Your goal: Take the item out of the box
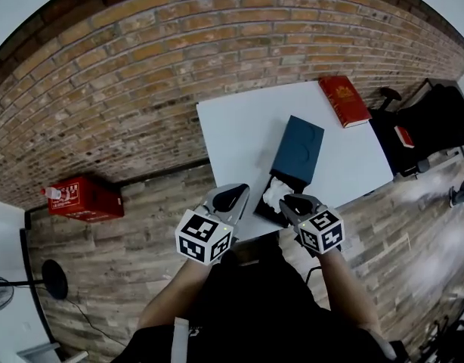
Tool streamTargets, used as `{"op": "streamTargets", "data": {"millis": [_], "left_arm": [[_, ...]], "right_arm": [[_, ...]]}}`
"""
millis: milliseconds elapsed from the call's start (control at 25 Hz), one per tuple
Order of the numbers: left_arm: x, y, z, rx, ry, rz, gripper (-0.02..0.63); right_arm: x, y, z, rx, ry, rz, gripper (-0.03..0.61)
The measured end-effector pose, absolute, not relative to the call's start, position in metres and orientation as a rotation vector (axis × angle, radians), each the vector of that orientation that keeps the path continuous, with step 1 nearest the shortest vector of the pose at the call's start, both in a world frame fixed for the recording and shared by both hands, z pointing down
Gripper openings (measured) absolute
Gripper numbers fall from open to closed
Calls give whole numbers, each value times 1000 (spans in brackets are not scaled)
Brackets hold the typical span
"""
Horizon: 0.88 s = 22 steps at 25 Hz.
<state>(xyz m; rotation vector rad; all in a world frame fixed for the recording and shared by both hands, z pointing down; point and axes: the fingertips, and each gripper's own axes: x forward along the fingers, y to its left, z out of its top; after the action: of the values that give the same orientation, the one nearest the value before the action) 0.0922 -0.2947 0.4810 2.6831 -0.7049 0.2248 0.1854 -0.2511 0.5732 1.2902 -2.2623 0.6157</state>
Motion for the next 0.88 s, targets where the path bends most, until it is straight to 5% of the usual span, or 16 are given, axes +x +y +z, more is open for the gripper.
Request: {"op": "streamTargets", "data": {"millis": [440, 880], "left_arm": [[95, -303, 510, 2615, -752, 287, 3], [79, -301, 530, 2552, -793, 320, 3]], "right_arm": [[179, -269, 657, 1075, -2100, 641, 112], [178, -276, 709, 1008, -1968, 657, 256]]}}
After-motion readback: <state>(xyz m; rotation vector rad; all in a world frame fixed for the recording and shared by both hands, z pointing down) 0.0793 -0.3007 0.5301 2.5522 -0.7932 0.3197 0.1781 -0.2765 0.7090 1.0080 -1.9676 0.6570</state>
